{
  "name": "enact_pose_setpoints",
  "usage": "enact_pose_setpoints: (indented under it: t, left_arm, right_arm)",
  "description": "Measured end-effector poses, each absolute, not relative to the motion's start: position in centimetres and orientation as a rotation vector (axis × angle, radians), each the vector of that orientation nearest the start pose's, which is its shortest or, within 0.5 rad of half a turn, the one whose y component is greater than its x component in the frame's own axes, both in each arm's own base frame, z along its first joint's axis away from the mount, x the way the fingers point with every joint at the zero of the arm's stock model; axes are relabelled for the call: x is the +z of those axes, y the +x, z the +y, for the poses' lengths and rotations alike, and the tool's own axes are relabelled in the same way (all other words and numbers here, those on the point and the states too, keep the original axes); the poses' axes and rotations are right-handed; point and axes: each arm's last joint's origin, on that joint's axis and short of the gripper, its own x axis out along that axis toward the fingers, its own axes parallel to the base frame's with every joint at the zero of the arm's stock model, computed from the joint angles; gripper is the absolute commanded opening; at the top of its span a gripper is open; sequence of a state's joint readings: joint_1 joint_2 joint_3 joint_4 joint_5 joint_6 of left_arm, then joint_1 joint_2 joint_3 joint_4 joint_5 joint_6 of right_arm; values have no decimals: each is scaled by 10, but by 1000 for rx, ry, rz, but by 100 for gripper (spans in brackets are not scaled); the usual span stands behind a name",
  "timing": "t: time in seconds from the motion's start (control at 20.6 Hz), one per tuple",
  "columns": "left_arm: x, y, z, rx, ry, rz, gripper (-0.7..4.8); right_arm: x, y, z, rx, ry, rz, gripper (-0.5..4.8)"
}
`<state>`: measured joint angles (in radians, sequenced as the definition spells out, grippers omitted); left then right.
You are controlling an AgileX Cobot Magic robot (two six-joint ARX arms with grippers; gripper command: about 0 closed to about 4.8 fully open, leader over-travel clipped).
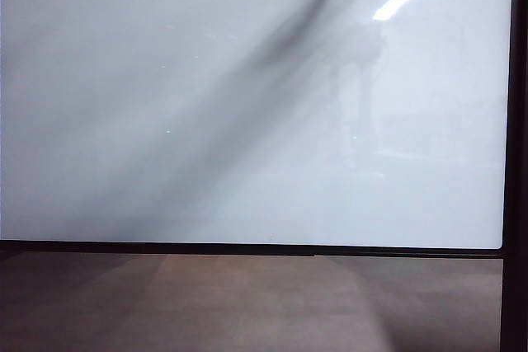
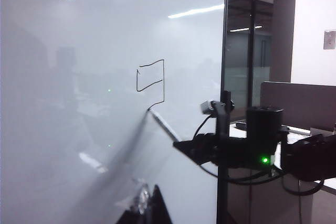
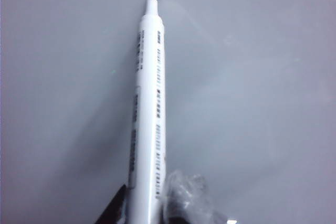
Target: Reach to the right to find the marker pen, pick it up, and write the number 9 on the whiteboard.
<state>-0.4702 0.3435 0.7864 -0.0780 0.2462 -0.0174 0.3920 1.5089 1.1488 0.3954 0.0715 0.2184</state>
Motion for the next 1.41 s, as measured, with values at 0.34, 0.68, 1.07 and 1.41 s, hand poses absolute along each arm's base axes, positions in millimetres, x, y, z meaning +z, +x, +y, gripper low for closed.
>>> enact_pose_setpoints:
  t: [0.34,0.68,1.07,1.41]
  left_arm:
    - [386,47,-32,-711,-58,-365,-5]
    - [386,47,-32,-712,-58,-362,-5]
    - [386,47,-32,-704,-59,-363,-5]
    - [384,47,-32,-705,-57,-347,-5]
  right_arm:
    - [336,325,143,355,234,8,-3]
    - [352,303,144,373,235,15,-3]
    - [362,233,116,311,236,-41,-3]
    - [380,154,66,29,202,-152,-3]
